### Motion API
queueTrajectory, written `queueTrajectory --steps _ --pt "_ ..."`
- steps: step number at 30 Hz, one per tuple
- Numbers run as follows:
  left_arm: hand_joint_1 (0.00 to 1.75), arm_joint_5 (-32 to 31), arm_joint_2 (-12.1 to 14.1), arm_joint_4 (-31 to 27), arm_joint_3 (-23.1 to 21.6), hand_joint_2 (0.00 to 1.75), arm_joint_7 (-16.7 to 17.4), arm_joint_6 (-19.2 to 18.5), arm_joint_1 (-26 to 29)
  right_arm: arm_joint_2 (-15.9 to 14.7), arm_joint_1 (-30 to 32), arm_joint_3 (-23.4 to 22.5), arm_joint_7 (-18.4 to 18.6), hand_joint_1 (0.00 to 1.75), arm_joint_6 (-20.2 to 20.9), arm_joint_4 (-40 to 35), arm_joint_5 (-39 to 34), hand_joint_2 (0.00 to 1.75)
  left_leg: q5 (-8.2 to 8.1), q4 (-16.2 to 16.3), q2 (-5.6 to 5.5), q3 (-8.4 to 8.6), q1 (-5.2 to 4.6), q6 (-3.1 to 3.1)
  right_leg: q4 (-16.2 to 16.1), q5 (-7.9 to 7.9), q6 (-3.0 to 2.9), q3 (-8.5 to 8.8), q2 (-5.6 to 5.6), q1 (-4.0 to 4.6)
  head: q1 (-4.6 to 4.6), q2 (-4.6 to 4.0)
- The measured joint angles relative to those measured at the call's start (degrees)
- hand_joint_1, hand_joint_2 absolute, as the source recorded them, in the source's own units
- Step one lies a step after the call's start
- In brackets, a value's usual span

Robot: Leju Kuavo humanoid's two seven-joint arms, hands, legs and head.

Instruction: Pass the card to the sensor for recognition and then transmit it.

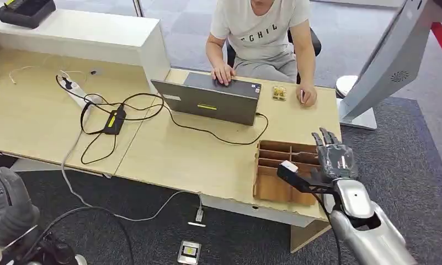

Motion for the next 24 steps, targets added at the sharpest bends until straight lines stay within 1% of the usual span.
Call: queueTrajectory --steps 2,5,6,8,11,12,13,14,15,17,18,19,24 --pt "0.0 0.0 0.0 0.0 0.0 1.75 0.0 0.0 -0.01 0.02 -0.06 0.0 0.0 0.33 0.0 0.35 0.0 1.75 0.0 0.0 0.0 0.0 0.0 0.0 0.0 0.0 0.0 0.0 0.0 0.0 0.02 0.0" --pt "0.0 0.04 0.0 0.0 -0.02 1.75 0.0 0.0 -0.03 0.02 -0.18 0.0 0.04 0.45 -0.02 0.9 -0.04 1.75 0.0 0.0 0.0 0.0 0.0 0.0 0.0 0.0 0.0 0.0 0.0 0.0 0.02 0.0" --pt "0.0 0.07 0.0 0.0 -0.02 1.75 0.02 0.0 -0.04 0.02 -0.24 0.0 0.09 0.44 -0.04 1.09 -0.15 1.75 0.0 0.0 0.0 0.01 0.0 0.0 0.0 0.0 0.0 0.0 0.0 0.0 0.02 0.0" --pt "0.0 0.17 0.0 0.0 -0.09 1.75 0.02 0.0 -0.1 0.02 -0.33 0.0 0.17 0.49 -0.04 1.42 -0.2 1.75 0.0 0.0 0.0 0.01 0.0 0.0 0.0 0.0 0.0 0.0 0.0 0.0 0.02 0.0" --pt "0.0 0.46 0.0 0.07 -0.26 1.75 0.0 0.0 -0.2 0.0 -0.34 0.0 0.28 0.75 -0.04 1.92 -0.39 1.75 0.0 0.0 0.0 0.03 0.0 0.0 0.0 0.0 0.0 0.0 0.0 0.0 0.02 0.0" --pt "0.0 0.5 0.0 0.09 -0.33 1.75 0.02 0.0 -0.27 0.0 -0.32 0.0 0.39 0.89 -0.04 2.05 -0.48 1.75 0.0 0.0 0.0 0.02 0.0 0.0 0.0 0.0 0.0 0.0 0.0 0.0 0.02 0.0" --pt "0.0 0.52 0.0 0.13 -0.39 1.75 0.0 0.0 -0.35 0.0 -0.31 0.0 0.44 1.31 -0.07 2.21 -0.55 1.75 0.0 0.0 0.0 0.02 0.0 0.0 0.0 0.0 0.0 0.0 0.0 0.0 0.0 0.0" --pt "0.0 0.57 0.0 0.2 -0.39 1.75 0.02 0.0 -0.45 0.0 -0.27 0.0 0.44 1.48 -0.15 2.36 -0.55 1.75 0.0 0.0 0.0 0.02 0.0 0.0 0.0 0.0 0.0 0.0 0.0 0.0 0.02 0.0" --pt "0.0 0.59 0.0 0.26 -0.41 1.75 0.02 0.0 -0.55 0.0 -0.25 0.02 0.44 1.57 -0.26 2.49 -0.55 1.75 0.0 0.0 0.0 0.02 0.0 0.0 0.0 0.0 0.0 0.0 0.0 0.0 0.0 0.0" --pt "0.0 0.63 0.0 0.42 -0.42 1.75 0.02 0.0 -0.64 0.02 -0.22 0.07 0.44 1.66 -0.33 2.51 -0.52 1.75 0.0 0.0 0.0 0.02 0.0 0.0 0.0 0.0 0.0 0.0 0.0 0.0 0.0 0.0" --pt "0.0 0.63 0.0 0.48 -0.42 1.75 0.0 0.0 -0.65 0.04 -0.22 0.09 0.42 1.64 -0.33 2.51 -0.52 1.75 0.0 0.0 0.0 0.02 0.0 0.0 0.0 0.0 0.0 0.0 0.0 0.0 0.02 0.0" --pt "0.0 0.63 0.0 0.5 -0.42 1.75 0.0 0.0 -0.65 0.04 -0.22 0.09 0.42 1.68 -0.33 2.49 -0.52 1.75 0.0 0.0 0.0 0.02 0.0 0.0 0.0 0.0 0.0 0.0 0.0 0.0 0.02 0.0" --pt "0.0 0.63 0.0 0.5 -0.42 1.75 0.0 0.0 -0.65 0.04 -0.22 0.09 0.42 1.68 -0.33 2.49 -0.52 1.75 0.0 0.0 0.0 0.02 0.0 0.0 0.0 0.0 0.0 0.0 0.0 0.0 0.02 0.0"
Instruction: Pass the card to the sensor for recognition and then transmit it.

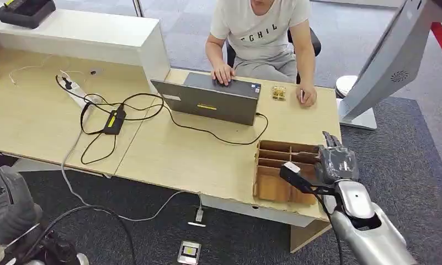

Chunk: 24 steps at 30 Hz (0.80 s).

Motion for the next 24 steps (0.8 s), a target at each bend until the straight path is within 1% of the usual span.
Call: queueTrajectory --steps 3,4,6,7,10,12,13,14,15,16,24 --pt "0.0 -0.02 0.0 0.0 0.0 1.75 0.0 0.0 0.0 0.02 0.0 0.0 0.0 1.68 0.0 0.0 0.02 1.75 0.0 0.0 0.0 0.0 0.0 0.0 0.0 0.0 0.0 0.0 0.0 0.0 -0.02 0.0" --pt "0.0 -0.02 0.0 0.02 0.0 1.75 0.0 0.0 -0.01 0.11 -0.02 0.02 -0.11 1.61 0.0 0.0 0.04 1.75 0.0 0.0 0.0 0.0 0.0 0.0 0.0 0.0 0.0 0.0 0.0 0.0 0.0 0.0" --pt "0.0 -0.02 0.0 0.07 -0.02 1.75 0.02 0.0 0.0 0.33 -0.06 0.04 -0.39 1.64 0.0 -0.09 0.11 1.75 0.0 0.0 0.0 0.0 0.0 0.0 0.0 0.0 0.0 0.0 0.0 0.0 0.0 0.0" --pt "0.0 -0.18 0.0 0.13 -0.02 1.75 0.0 0.0 0.0 0.61 -0.06 0.18 -0.52 1.57 0.04 -0.81 0.13 1.75 0.0 0.0 0.0 0.0 0.0 0.0 0.0 0.0 0.0 0.0 0.0 0.0 -0.02 0.0" --pt "0.0 -0.63 0.0 0.22 -0.07 1.75 0.02 0.0 0.01 0.92 -0.05 0.57 -0.52 1.55 0.37 -1.79 0.13 1.75 0.0 0.0 0.0 0.0 0.0 0.0 0.0 0.0 0.0 0.0 0.0 0.0 0.0 0.0" --pt "0.0 -0.7 0.0 0.35 -0.07 1.75 0.0 0.0 0.03 1.07 -0.04 0.66 -0.57 1.48 0.44 -2.01 0.13 1.75 0.0 0.0 0.0 0.0 0.0 0.0 0.0 0.0 0.0 0.0 0.0 0.0 0.0 0.0" --pt "0.0 -0.72 -0.02 0.37 -0.07 1.75 0.02 0.0 0.03 1.11 -0.04 0.68 -0.66 0.77 0.44 -2.05 0.13 1.75 0.0 0.0 0.0 0.0 0.0 0.0 0.0 0.0 0.0 0.0 0.0 0.0 -0.02 0.0" --pt "0.0 -0.77 -0.02 0.39 -0.07 1.75 0.02 0.0 0.02 1.25 -0.04 0.72 -0.7 0.23 0.44 -2.05 0.13 1.75 0.0 0.0 0.0 0.0 0.0 0.0 0.0 0.0 0.0 0.0 0.0 0.0 0.0 0.0" --pt "0.0 -0.81 -0.02 0.44 -0.07 1.75 0.02 0.0 0.03 1.38 -0.04 0.76 -0.7 0.23 0.44 -2.05 0.13 1.75 0.0 0.0 0.0 0.0 0.0 0.0 0.0 0.0 0.0 0.0 0.0 0.0 -0.02 0.0" --pt "0.0 -0.81 -0.02 0.46 -0.05 1.75 0.02 0.0 0.04 1.42 -0.04 0.83 -0.7 0.02 0.44 -2.05 0.15 1.75 0.0 0.0 0.0 0.0 0.0 0.0 0.0 0.0 0.0 0.0 0.0 0.0 0.0 0.0" --pt "0.0 -0.61 -0.02 0.48 -0.07 1.75 0.02 0.0 0.04 1.6 -0.08 1.31 0.07 0.0 0.26 -1.99 1.4 1.75 0.0 0.0 0.0 0.0 0.0 0.0 0.0 0.0 0.0 0.0 0.0 0.0 0.0 0.0"
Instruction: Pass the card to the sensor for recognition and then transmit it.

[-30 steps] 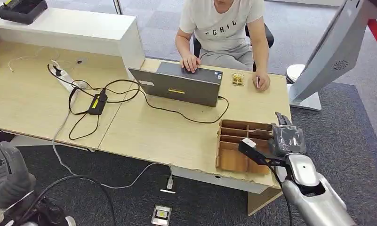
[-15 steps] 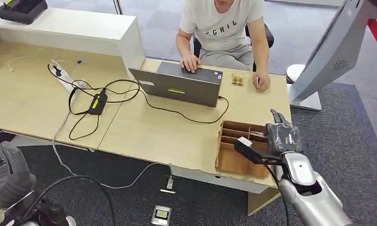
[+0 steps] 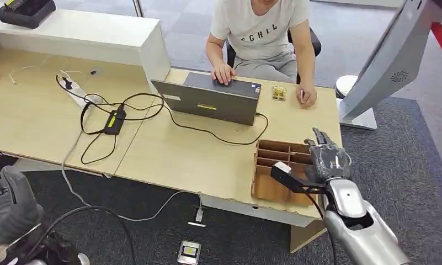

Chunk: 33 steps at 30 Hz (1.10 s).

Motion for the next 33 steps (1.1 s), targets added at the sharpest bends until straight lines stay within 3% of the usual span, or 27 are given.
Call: queueTrajectory --steps 13,15,16,18,20,23,33 --pt "0.0 0.48 0.0 0.0 0.02 1.75 0.0 0.0 0.02 -0.72 -0.73 -0.02 0.52 0.0 0.2 0.09 0.15 1.75 0.0 0.0 0.0 0.0 0.0 0.0 0.0 0.0 0.0 0.0 0.0 0.0 -0.02 0.0" --pt "0.0 0.55 0.0 0.0 0.02 1.75 -0.02 0.0 0.02 -0.7 -0.72 -0.02 0.31 0.16 0.15 0.09 -0.15 1.75 0.0 0.0 0.0 0.0 0.0 0.0 0.0 0.0 0.0 0.0 0.0 0.0 0.0 0.0" --pt "0.0 0.57 0.0 0.0 0.0 1.75 0.0 0.0 0.01 -0.68 -0.72 -0.02 0.22 0.31 0.11 0.09 -0.39 1.75 0.0 0.0 0.0 -0.01 0.0 0.0 0.0 0.0 0.0 0.0 0.0 0.0 0.0 0.0" --pt "0.0 0.59 0.0 0.0 0.02 1.75 -0.02 0.0 -0.01 -0.5 -0.68 0.0 0.06 0.84 0.07 -0.07 -0.55 1.75 0.0 0.0 0.0 0.0 0.0 0.0 0.0 0.0 0.0 0.0 0.0 0.0 -0.02 0.0" --pt "0.0 0.61 0.0 0.0 0.02 1.75 0.0 0.0 -0.01 -0.22 -0.63 0.0 -0.18 1.52 0.04 -0.44 -0.55 1.75 0.0 0.0 0.0 0.0 0.0 0.0 0.0 0.0 0.0 0.0 0.0 0.0 0.0 0.0" --pt "0.0 0.61 0.0 0.02 0.02 1.75 0.0 0.0 0.0 0.18 -0.59 0.07 -0.7 1.75 0.11 -1.05 -0.44 1.75 0.0 0.0 0.0 0.0 0.0 0.0 0.0 0.0 0.0 0.0 0.0 0.0 -0.02 0.0" --pt "0.0 1.12 0.0 0.28 0.0 1.75 -0.02 0.0 0.01 1.46 -0.42 0.68 -2.4 1.75 0.85 -1.81 -0.83 1.75 0.0 0.0 0.0 0.0 0.0 0.0 0.0 0.0 0.0 0.0 0.0 0.0 0.0 0.0"
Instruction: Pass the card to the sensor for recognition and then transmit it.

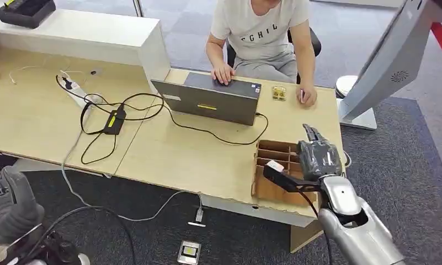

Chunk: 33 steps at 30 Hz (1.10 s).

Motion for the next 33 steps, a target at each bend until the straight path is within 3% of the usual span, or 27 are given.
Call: queueTrajectory --steps 4,8,9,10,11,12,14,33 --pt "0.0 0.09 0.0 0.22 -0.04 1.75 0.02 0.0 -0.04 0.15 0.34 0.15 -0.07 1.75 -0.02 0.0 -0.22 1.75 0.0 0.0 0.0 0.0 0.0 0.0 0.0 0.0 0.0 0.0 0.0 0.0 0.0 0.0" --pt "0.0 0.44 0.02 0.59 -0.35 1.75 0.02 0.0 -0.21 0.17 0.62 0.39 -0.02 1.52 -0.02 0.0 -0.41 1.75 0.0 0.0 0.0 0.02 0.0 0.0 0.0 0.0 0.0 -0.01 0.0 0.0 0.0 0.0" --pt "0.0 0.52 0.04 0.7 -0.5 1.75 0.0 0.0 -0.28 0.17 0.74 0.39 0.2 1.15 -0.02 0.0 -0.46 1.75 0.0 0.0 0.0 0.02 0.0 0.0 0.0 0.0 0.0 -0.01 0.0 0.0 0.0 0.0" --pt "0.0 0.66 0.07 0.81 -0.7 1.75 0.02 0.0 -0.35 0.15 0.86 0.42 0.59 0.68 0.0 0.09 -0.52 1.75 0.0 0.0 0.0 0.02 0.0 0.0 0.0 0.0 0.0 -0.02 0.0 0.0 0.0 0.0" --pt "0.0 0.92 0.11 0.98 -0.92 1.75 0.02 0.0 -0.46 0.09 1.0 0.39 1.07 0.4 -0.04 0.18 -0.63 1.75 0.0 0.0 0.0 0.02 0.0 0.0 0.0 0.0 0.0 -0.02 0.0 0.0 0.0 0.0" --pt "0.0 1.03 0.18 1.16 -1.03 1.75 0.02 0.0 -0.59 -0.06 1.15 0.39 1.46 0.19 -0.11 0.26 -0.7 1.75 0.0 0.0 0.0 0.02 0.0 0.0 0.0 0.0 0.0 -0.02 0.0 0.0 -0.02 0.0" --pt "0.0 1.27 0.26 1.49 -1.31 1.75 0.0 0.0 -0.82 -0.39 1.47 0.35 2.1 0.05 -0.44 0.55 -0.85 1.75 0.0 0.0 0.0 0.01 0.0 0.0 0.0 0.0 0.0 -0.02 0.0 0.0 -0.02 0.0" --pt "0.0 2.84 1.62 4.5 -3.26 1.75 0.02 0.0 -3.24 -2.27 3.54 -1.99 2.43 0.0 -2.12 1.4 -4.22 1.75 0.0 0.0 0.01 0.01 0.0 0.0 0.0 0.0 0.0 -0.02 0.02 0.0 0.0 0.0"
